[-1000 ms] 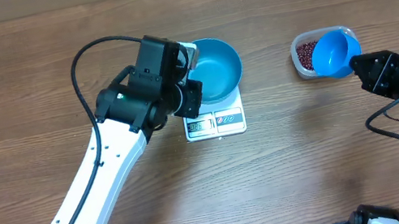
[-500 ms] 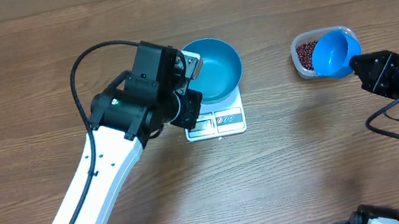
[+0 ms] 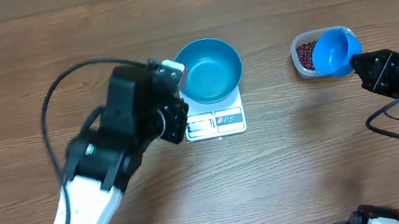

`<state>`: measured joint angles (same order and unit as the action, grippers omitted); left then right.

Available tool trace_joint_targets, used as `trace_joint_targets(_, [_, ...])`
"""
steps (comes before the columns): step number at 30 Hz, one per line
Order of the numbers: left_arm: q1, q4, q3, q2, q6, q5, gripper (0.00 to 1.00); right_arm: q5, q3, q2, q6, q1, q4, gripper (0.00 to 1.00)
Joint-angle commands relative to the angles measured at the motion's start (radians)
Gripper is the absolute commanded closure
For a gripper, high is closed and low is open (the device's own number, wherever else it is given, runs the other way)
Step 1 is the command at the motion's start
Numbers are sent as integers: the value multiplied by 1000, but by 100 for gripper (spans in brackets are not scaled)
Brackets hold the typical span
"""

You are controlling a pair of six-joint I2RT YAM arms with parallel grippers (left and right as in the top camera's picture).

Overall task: Scoop item into bowl and weigh 150g on scale
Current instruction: 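Lift the left gripper back from the scale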

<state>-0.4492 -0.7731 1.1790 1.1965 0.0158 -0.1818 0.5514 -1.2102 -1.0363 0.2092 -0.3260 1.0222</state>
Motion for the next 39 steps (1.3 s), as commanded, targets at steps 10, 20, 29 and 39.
trace_joint_targets(10, [20,258,-291,-79,-205,-2,91,11,-13,6,-2,-3,3,96])
trace_joint_targets(20, [41,288,-291,2,-163,-24,67,11,-13,6,-2,-3,12,96])
trace_joint_targets(29, [41,268,-291,3,-60,6,0,11,-13,6,-2,-3,12,96])
trace_joint_targets(39, [41,219,-291,6,-61,6,0,11,-13,6,-2,-3,13,96])
